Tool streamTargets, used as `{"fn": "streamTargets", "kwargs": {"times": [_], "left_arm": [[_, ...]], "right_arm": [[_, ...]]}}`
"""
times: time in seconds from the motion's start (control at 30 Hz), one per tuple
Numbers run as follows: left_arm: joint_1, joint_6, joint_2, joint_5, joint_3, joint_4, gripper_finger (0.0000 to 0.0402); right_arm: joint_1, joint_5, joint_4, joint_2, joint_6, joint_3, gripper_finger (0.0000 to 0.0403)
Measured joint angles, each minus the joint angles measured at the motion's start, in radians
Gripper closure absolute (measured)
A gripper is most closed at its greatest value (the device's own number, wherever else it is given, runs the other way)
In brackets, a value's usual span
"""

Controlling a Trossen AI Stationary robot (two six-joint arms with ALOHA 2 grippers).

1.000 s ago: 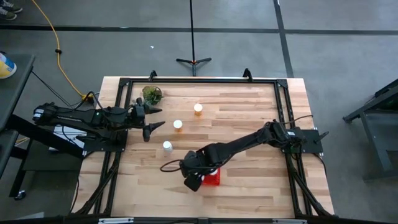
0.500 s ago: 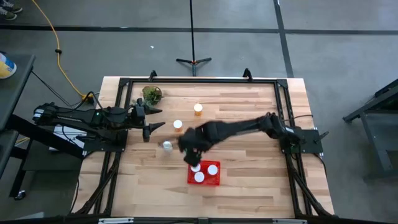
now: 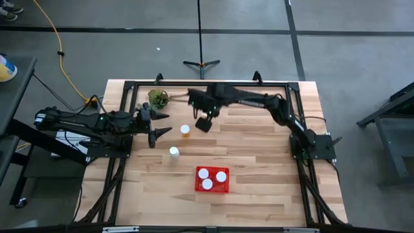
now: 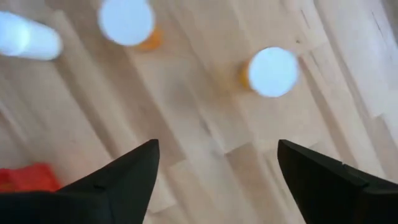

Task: Pick and place pill bottles into a basket
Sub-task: Put the orange pill bottle into the red bin

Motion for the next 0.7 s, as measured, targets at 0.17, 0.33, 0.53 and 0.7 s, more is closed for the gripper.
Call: {"fn": "streamTargets", "kwargs": {"times": [0.17, 0.33, 0.53, 0.7], "left_arm": [[0.000, -0.011, 0.000, -0.001, 0.000, 0.049, 0.0094], [0.000, -0.052, 0.000, -0.032, 0.000, 0.057, 0.0094], [0.000, -0.080, 0.000, -0.050, 0.000, 0.057, 0.0094], [0.000, -0.080, 0.000, -0.054, 0.000, 0.054, 0.0094]], "right_arm": [[-0.090, -0.081, 0.036, 0.001, -0.127, -0.045, 0.0067], [-0.149, -0.147, 0.088, 0.001, -0.221, -0.119, 0.0056], [-0.169, -0.172, 0.162, 0.001, -0.259, -0.177, 0.0047], [-0.169, -0.172, 0.226, 0.001, -0.258, -0.181, 0.0046]]}}
